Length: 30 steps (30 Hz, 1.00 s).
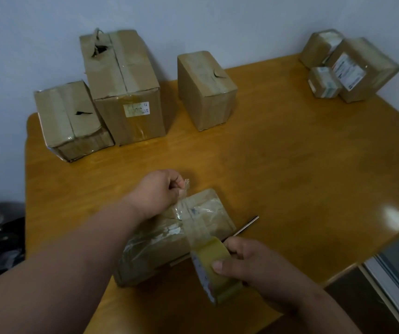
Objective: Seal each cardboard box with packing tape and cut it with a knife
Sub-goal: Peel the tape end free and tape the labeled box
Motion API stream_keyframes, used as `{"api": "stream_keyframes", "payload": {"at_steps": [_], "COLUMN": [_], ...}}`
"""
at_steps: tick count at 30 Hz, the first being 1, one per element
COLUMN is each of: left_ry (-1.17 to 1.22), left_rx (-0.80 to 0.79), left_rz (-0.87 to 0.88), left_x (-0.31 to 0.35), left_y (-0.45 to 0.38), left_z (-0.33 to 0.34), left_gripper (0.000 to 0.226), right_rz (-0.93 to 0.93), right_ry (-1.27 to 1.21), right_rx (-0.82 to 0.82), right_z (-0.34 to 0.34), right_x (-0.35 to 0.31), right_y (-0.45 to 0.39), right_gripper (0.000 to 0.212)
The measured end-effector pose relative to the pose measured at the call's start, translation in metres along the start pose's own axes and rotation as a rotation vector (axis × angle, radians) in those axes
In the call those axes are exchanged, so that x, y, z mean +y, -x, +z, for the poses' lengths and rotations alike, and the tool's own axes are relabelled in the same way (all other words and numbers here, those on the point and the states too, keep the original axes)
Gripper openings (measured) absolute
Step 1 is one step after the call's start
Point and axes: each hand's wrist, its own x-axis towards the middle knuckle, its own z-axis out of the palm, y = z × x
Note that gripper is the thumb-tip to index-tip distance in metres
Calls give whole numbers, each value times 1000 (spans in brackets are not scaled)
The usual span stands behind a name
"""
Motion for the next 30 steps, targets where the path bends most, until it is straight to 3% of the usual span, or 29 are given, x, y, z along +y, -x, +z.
{"api": "stream_keyframes", "payload": {"at_steps": [5,10,15,18,20,21,23,25,30], "left_ry": [-26,35,152,75,-138,-219,-274,-273,-293], "left_rx": [17,-125,-149,74,361,407,218,-36,-219], "left_rz": [-15,-69,-191,-48,205,317,391,254,57], "left_x": [-8,-15,-31,-34,-29,-26,-23,-25,-23], "left_y": [-4,-11,-3,8,17,22,29,33,27], "left_z": [13,6,14,18,21,24,35,43,37], "left_gripper": [5,68,40,38,35,34,44,53,78], "right_rz": [49,39,58,56,49,39,9,-11,41], "right_ry": [82,119,40,-1,-18,-20,-13,-13,-73], "right_rx": [45,44,35,16,10,10,23,26,-53], "right_z": [5,9,9,10,11,12,13,14,15], "right_x": [-6,-5,1,7,9,9,10,12,19], "right_y": [-3,-3,-3,-5,-7,-8,-9,-8,2], "right_gripper": [8,7,9,17,21,21,22,23,18]}}
